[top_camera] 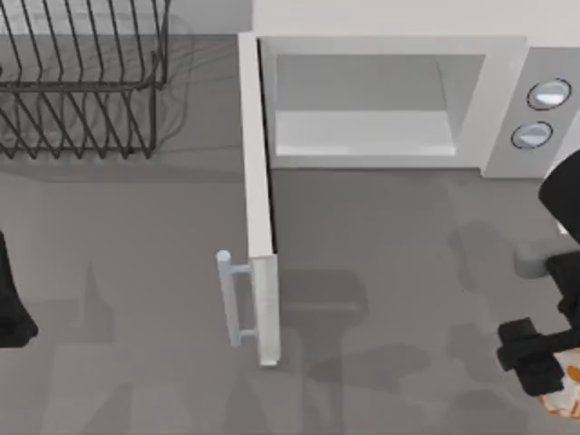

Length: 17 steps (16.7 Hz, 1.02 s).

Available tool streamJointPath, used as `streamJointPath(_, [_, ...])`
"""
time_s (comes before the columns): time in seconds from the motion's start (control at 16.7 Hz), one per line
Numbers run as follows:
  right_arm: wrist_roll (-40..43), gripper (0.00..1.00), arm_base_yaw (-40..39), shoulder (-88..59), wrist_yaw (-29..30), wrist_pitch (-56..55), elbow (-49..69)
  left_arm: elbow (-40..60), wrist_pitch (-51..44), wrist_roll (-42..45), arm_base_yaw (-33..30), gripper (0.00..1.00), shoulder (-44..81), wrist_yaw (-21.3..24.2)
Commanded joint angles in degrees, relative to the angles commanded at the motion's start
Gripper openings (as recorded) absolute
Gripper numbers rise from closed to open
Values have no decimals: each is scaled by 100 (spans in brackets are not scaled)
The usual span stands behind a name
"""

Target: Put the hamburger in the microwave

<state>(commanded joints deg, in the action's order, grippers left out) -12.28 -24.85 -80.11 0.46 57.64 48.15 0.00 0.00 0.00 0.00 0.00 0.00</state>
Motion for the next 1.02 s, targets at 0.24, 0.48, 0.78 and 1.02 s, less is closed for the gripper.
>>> streamJointPath(0.24, [26, 0, 18, 350, -4, 676, 458, 0, 0, 0, 0, 100, 0, 0])
streamJointPath(0.48, [16, 0, 7, 343, -7, 678, 456, 0, 0, 0, 0, 100, 0, 0])
streamJointPath(0.78, [10, 0, -77, -68, 206, 96, 683, 0, 0, 0, 0, 100, 0, 0])
streamJointPath(1.02, [-4, 0, -224, -1072, 690, -1374, 1087, 0, 0, 0, 0, 100, 0, 0])
